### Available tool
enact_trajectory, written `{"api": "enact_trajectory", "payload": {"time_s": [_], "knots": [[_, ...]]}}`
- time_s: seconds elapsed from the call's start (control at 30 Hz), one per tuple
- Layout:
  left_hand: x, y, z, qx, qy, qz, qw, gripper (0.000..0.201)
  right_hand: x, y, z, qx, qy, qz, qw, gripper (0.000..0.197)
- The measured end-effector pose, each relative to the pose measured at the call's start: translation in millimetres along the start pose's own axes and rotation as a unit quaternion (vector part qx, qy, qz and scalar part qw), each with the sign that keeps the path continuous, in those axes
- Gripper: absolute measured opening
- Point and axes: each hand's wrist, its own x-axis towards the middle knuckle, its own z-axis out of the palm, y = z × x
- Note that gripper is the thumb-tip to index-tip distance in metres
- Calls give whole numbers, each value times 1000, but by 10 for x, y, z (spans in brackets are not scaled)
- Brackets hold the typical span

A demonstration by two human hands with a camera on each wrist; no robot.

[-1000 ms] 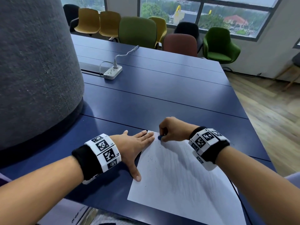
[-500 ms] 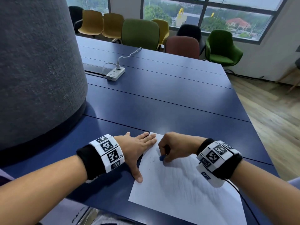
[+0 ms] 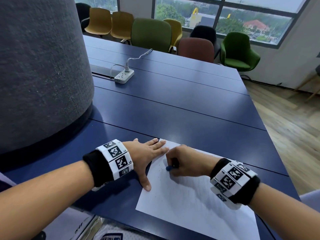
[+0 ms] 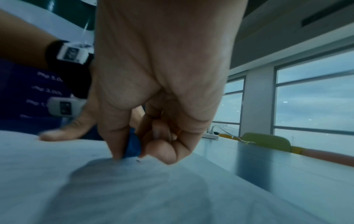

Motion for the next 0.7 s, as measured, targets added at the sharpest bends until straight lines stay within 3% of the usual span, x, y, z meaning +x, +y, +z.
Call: {"api": "enact_trajectory", "payload": {"time_s": [0.1, 0.27, 0.4, 0.57, 0.7], "knots": [[-9, -9, -5, -1, -1, -1, 1000, 141, -41, -104, 14, -2, -90, -18, 996, 12], [7, -13, 9, 0, 2, 0, 1000, 143, -18, -102, 13, -32, 12, -3, 999, 10], [4, -13, 20, 6, 0, -6, 1000, 143, -140, -233, 111, 0, -117, -49, 992, 14], [7, -3, 18, 6, -1, -7, 1000, 142, -140, -179, 120, -11, -12, -20, 1000, 13], [-7, -1, 16, 5, -4, -8, 1000, 143, -213, -305, 184, -5, -108, -71, 992, 13]]}}
